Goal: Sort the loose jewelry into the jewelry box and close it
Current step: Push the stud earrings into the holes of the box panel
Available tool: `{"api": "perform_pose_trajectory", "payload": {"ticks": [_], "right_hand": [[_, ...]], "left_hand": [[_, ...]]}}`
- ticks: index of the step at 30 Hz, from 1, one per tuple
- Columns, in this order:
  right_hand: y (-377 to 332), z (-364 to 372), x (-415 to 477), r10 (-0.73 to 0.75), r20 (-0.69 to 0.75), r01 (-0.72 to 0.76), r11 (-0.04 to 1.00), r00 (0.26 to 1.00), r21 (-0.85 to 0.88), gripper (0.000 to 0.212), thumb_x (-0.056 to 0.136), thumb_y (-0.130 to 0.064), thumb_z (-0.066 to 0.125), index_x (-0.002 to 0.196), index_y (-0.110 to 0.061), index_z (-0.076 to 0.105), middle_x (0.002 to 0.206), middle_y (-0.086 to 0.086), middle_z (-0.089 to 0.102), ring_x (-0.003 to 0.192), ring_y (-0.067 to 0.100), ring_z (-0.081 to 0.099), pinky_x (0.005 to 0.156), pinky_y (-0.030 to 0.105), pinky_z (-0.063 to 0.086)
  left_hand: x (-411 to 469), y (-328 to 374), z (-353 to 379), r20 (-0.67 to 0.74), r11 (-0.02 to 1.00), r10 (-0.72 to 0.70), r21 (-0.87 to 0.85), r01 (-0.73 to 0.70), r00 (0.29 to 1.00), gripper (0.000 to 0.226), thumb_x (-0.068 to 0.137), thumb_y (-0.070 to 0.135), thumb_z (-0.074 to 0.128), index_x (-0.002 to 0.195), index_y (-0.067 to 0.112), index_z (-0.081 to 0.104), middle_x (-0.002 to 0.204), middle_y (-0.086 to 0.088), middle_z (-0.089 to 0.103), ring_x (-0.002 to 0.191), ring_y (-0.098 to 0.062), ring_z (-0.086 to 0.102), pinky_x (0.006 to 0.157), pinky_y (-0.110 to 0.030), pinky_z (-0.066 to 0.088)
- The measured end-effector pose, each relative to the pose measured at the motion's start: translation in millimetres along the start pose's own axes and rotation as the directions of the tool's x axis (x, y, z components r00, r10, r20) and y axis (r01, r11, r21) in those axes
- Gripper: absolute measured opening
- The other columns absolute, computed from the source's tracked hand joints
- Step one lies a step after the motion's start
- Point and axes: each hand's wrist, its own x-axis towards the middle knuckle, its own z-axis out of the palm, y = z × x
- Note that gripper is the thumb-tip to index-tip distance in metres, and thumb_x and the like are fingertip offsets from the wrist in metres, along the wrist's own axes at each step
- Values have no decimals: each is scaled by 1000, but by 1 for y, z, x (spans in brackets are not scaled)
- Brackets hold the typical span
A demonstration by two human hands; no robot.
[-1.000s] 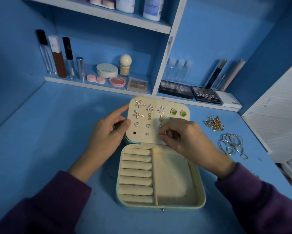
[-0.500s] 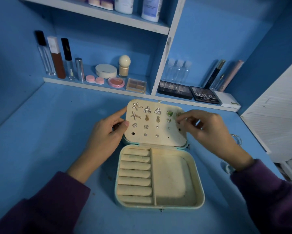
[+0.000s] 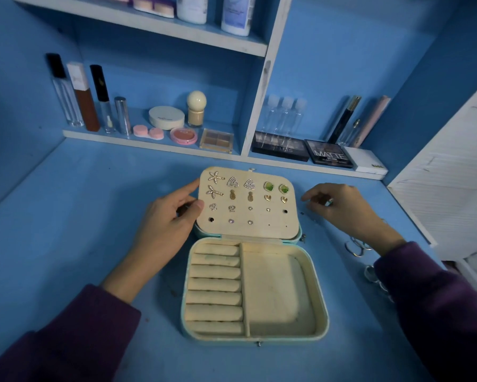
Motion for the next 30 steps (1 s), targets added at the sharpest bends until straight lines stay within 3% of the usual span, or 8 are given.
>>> {"api": "perform_pose_trajectory", "payload": {"ticks": [6, 15, 18, 21, 30], "right_hand": [[1, 2, 1, -12, 58, 13, 1000, 998, -7, 9, 80, -7, 70, 85, -13, 75, 81, -2, 69, 71, 7, 58, 66, 2, 39], [-1, 4, 1, -26, 55, 28, 999, 998, -43, 8, 78, -6, 71, 74, -12, 72, 77, 0, 66, 70, 12, 59, 69, 22, 48], [0, 5, 0, -64, 52, 67, 995, 997, -75, 8, 78, -7, 70, 73, -12, 71, 74, -5, 62, 66, 8, 57, 67, 17, 45], [0, 5, 0, -93, 63, 100, 989, 994, -109, 6, 80, -9, 69, 75, -11, 71, 74, -7, 58, 63, 3, 52, 62, 7, 39], [7, 6, 2, -158, 42, 162, 978, 987, -134, 5, 81, -5, 69, 80, -8, 73, 79, 2, 64, 68, 14, 55, 67, 17, 41]], "left_hand": [[0, 1, 0, -2, 1000, 15, 1, -15, 1000, 44, 94, 6, 55, 126, 35, 51, 71, 33, 66, 72, 16, 59, 63, -1, 38], [0, 1, 1, 8, 1000, 6, 0, -6, 1000, 43, 94, 7, 55, 131, 29, 52, 70, 38, 63, 73, 16, 59, 61, -2, 39], [0, 2, 0, 2, 1000, 3, 4, -3, 1000, 43, 94, 7, 55, 131, 28, 52, 69, 32, 65, 73, 16, 59, 61, -2, 39], [-1, 2, 0, -7, 1000, -1, 0, 1, 1000, 42, 93, 7, 55, 133, 21, 54, 83, 21, 66, 72, 16, 59, 63, -2, 39], [-1, 3, 0, -9, 1000, -8, 4, 8, 1000, 42, 94, 7, 55, 133, 23, 53, 86, 20, 66, 75, 16, 59, 64, -1, 39]]}}
